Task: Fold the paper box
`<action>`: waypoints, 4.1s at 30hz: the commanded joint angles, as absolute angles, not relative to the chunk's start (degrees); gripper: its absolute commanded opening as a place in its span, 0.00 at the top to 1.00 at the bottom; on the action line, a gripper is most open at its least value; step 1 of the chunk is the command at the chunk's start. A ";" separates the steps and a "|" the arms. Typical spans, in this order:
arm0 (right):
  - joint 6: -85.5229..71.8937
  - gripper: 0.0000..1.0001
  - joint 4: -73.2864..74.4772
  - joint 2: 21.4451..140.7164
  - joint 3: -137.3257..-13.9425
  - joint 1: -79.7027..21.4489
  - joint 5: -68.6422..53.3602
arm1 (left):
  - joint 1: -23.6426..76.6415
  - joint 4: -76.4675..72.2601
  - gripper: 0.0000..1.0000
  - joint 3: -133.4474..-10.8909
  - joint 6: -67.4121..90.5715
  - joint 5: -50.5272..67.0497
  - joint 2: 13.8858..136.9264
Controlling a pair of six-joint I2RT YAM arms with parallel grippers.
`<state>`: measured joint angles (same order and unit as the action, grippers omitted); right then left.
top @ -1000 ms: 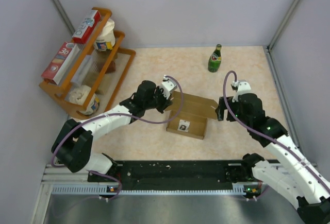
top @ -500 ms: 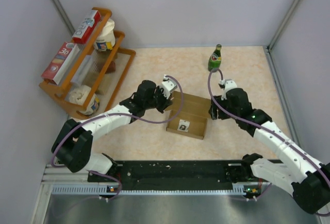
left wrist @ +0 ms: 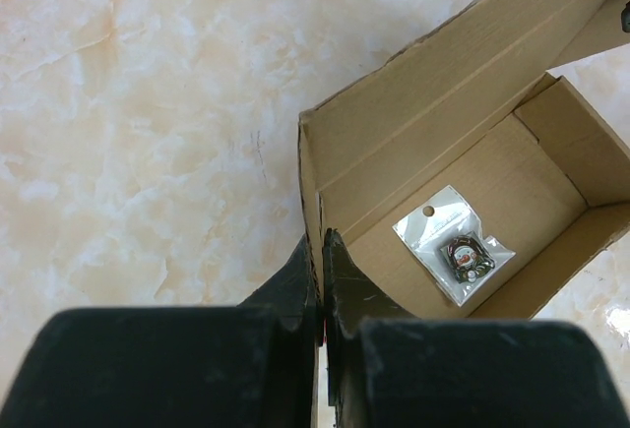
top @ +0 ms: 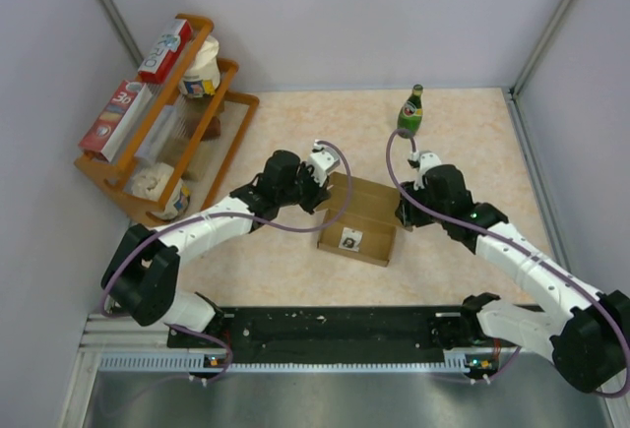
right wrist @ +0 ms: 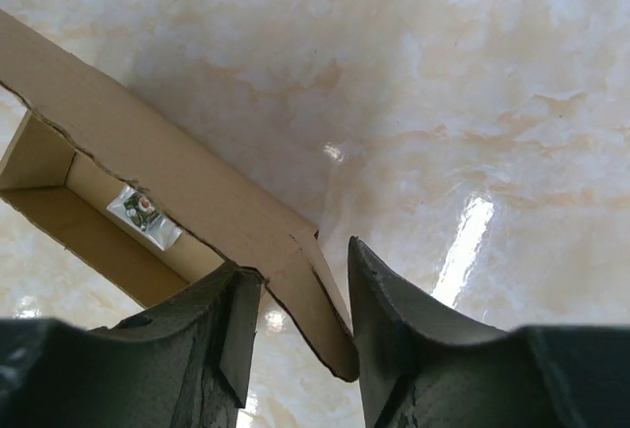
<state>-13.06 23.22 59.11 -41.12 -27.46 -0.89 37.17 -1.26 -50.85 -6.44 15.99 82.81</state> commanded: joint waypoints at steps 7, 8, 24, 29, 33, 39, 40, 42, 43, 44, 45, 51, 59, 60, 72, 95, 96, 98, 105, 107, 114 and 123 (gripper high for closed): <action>-13.18 0.73 20.92 59.77 -41.84 -27.07 -4.22 | 37.00 1.67 1.00 -53.53 -1.85 15.82 83.76; -13.44 0.74 20.92 59.59 -41.92 -26.98 -4.22 | 37.00 2.02 1.00 -53.61 -1.06 15.73 83.76; -16.44 0.82 22.41 58.98 -44.12 -27.68 -5.98 | 37.09 3.95 1.00 -54.93 6.86 16.17 83.14; -14.94 0.80 24.43 59.06 -45.79 -27.86 -5.54 | 37.27 4.92 0.97 -55.72 5.89 16.87 82.97; -14.33 0.73 26.01 58.71 -46.32 -27.95 -5.10 | 37.18 5.45 0.98 -55.81 5.27 16.26 82.62; -13.01 0.72 28.30 57.57 -46.84 -27.95 -3.08 | 37.18 6.42 1.00 -55.72 4.40 14.24 82.35; -12.83 0.72 28.39 57.31 -46.85 -27.95 -2.90 | 37.18 6.42 1.00 -55.72 4.13 13.80 82.35; -12.57 0.72 28.91 57.22 -47.02 -27.95 -2.55 | 37.18 6.59 1.00 -55.81 4.04 13.36 82.18; -12.48 0.72 29.00 57.13 -47.02 -27.95 -2.64 | 37.18 6.68 1.00 -55.72 3.96 13.27 82.26; -12.39 0.73 29.00 57.13 -47.02 -28.04 -2.72 | 37.26 6.59 1.00 -55.72 4.13 13.18 82.18; -12.31 0.73 29.18 57.30 -46.93 -27.95 -2.81 | 37.18 6.68 1.00 -55.72 4.04 13.18 82.18; -12.39 0.79 29.35 58.01 -46.49 -27.95 -4.22 | 37.18 6.59 1.00 -55.81 4.31 12.83 82.09; -14.14 0.99 29.18 58.09 -47.28 -27.95 -4.57 | 37.35 6.42 1.00 -55.64 8.34 11.43 80.95; -14.93 1.00 29.18 58.18 -47.46 -28.12 -4.48 | 37.70 6.33 1.00 -55.63 9.13 10.64 80.69; -24.78 1.00 20.31 60.64 -49.13 -35.33 10.18 | 43.41 3.96 1.00 -54.58 23.11 -7.19 79.02; -29.35 1.00 -1.13 57.48 -33.58 -51.33 33.40 | 56.24 -12.13 1.00 -38.85 36.03 -34.00 71.90; -29.88 1.00 -1.14 57.05 -32.97 -51.50 33.75 | 56.77 -12.39 1.00 -38.50 36.38 -34.54 71.89; -30.41 1.00 -1.75 56.17 -31.30 -52.38 34.19 | 58.27 -13.18 1.00 -37.36 37.00 -36.38 71.72; -31.38 1.00 -1.76 54.06 -27.52 -54.75 36.47 | 62.04 -13.97 1.00 -34.72 39.90 -41.65 71.19; -31.73 1.00 -2.02 53.62 -26.46 -55.28 36.91 | 63.10 -14.06 1.00 -34.37 41.39 -42.89 71.37; -32.08 1.00 -2.63 51.42 -22.59 -56.69 36.48 | 66.62 -10.64 1.00 -35.51 45.43 -48.51 73.91; -31.73 1.00 -0.09 47.99 -19.78 -57.04 34.63 | 69.52 -2.31 1.00 -40.16 52.98 -53.96 80.32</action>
<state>-30.74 -2.83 48.95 -21.32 -55.83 37.85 67.70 -7.38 -36.47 46.04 -52.99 77.28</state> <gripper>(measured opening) 0.007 0.012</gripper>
